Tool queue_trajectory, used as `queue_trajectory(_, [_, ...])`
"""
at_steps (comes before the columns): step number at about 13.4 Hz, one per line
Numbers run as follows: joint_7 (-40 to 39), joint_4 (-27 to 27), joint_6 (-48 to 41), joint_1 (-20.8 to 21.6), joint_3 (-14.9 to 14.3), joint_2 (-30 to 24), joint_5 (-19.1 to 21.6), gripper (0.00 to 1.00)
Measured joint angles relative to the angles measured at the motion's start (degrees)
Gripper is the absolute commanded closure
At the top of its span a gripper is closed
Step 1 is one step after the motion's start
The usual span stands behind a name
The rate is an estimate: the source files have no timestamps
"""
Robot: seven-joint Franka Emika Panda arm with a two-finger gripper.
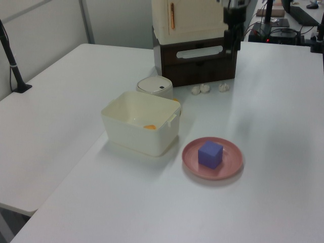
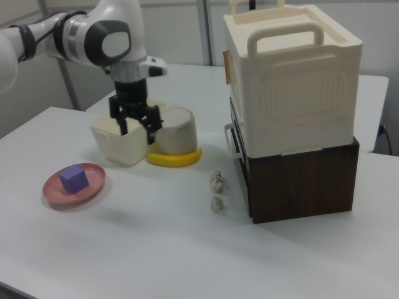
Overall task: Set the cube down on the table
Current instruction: 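Move the gripper over the purple cube on the pink plate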
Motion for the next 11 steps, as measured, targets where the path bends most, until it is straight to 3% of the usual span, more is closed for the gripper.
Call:
queue_trajectory(4, [12.7,-0.61,0.0,-0.11,11.08,1.49,0.0,0.0])
queue_trajectory(7, [22.17,-4.26,3.14,0.44,21.09,2.4,-0.05,0.0])
queue_trajectory(8, [25.63,-5.22,4.39,1.34,23.09,3.45,-0.18,0.0])
queue_trajectory(11, [34.38,-6.3,10.67,6.3,23.9,10.35,-5.95,0.0])
